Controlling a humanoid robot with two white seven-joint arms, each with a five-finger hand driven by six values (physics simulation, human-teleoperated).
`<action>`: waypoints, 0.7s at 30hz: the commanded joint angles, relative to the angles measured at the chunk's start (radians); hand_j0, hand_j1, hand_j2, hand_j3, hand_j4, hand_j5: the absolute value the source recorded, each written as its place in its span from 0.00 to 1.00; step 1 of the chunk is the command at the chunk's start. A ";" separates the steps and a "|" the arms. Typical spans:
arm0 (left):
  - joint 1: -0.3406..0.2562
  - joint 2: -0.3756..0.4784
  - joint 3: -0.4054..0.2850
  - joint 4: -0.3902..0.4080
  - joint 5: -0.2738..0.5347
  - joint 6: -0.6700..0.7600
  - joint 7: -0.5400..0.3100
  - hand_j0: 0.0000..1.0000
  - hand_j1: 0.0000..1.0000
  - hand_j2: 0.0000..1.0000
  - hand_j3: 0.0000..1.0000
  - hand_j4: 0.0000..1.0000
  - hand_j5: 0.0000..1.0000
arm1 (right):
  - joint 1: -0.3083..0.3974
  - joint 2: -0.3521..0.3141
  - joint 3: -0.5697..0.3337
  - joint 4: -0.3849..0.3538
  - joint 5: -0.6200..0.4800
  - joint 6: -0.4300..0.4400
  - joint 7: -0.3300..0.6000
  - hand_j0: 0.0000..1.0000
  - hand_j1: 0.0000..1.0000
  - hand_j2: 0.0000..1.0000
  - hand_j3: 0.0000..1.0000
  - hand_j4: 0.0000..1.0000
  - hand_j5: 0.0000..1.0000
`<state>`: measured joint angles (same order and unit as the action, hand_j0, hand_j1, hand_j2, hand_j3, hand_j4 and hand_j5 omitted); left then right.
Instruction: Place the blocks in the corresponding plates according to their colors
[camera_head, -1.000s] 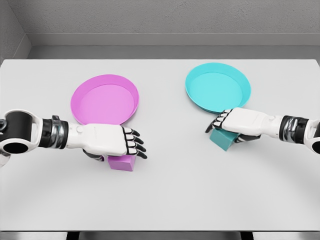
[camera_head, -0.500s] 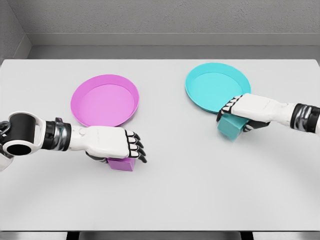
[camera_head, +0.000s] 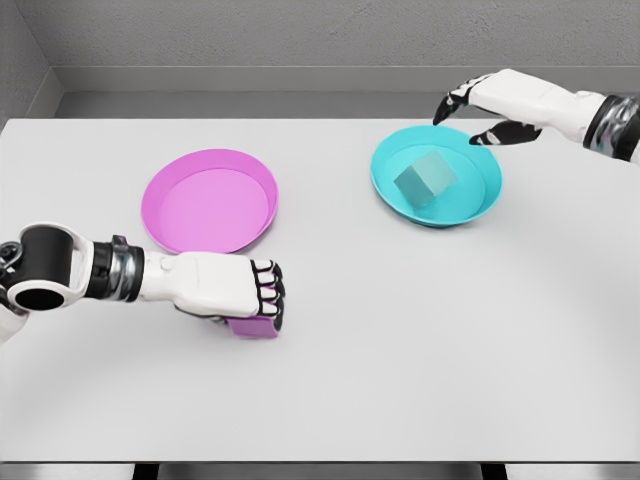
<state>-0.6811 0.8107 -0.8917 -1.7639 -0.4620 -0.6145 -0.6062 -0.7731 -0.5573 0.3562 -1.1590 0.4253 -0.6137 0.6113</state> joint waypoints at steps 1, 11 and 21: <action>-0.002 -0.001 0.005 0.000 0.014 0.004 -0.005 0.44 0.44 0.44 0.44 0.44 0.44 | 0.000 0.022 -0.034 0.038 0.000 0.003 0.000 1.00 1.00 1.00 1.00 1.00 1.00; -0.026 0.016 0.146 0.007 0.020 0.004 -0.005 0.44 0.44 0.44 0.44 0.44 0.44 | 0.094 -0.027 -0.172 0.041 0.004 0.003 0.000 1.00 1.00 1.00 1.00 1.00 1.00; -0.090 -0.005 0.254 0.311 0.023 0.004 -0.005 0.44 0.44 0.44 0.44 0.44 0.44 | 0.160 -0.076 -0.264 0.048 0.006 0.003 0.000 1.00 1.00 1.00 1.00 1.00 1.00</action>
<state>-0.7777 0.8181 -0.6560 -1.5237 -0.4498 -0.6147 -0.6090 -0.6151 -0.6292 0.0996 -1.1087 0.4381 -0.6139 0.6114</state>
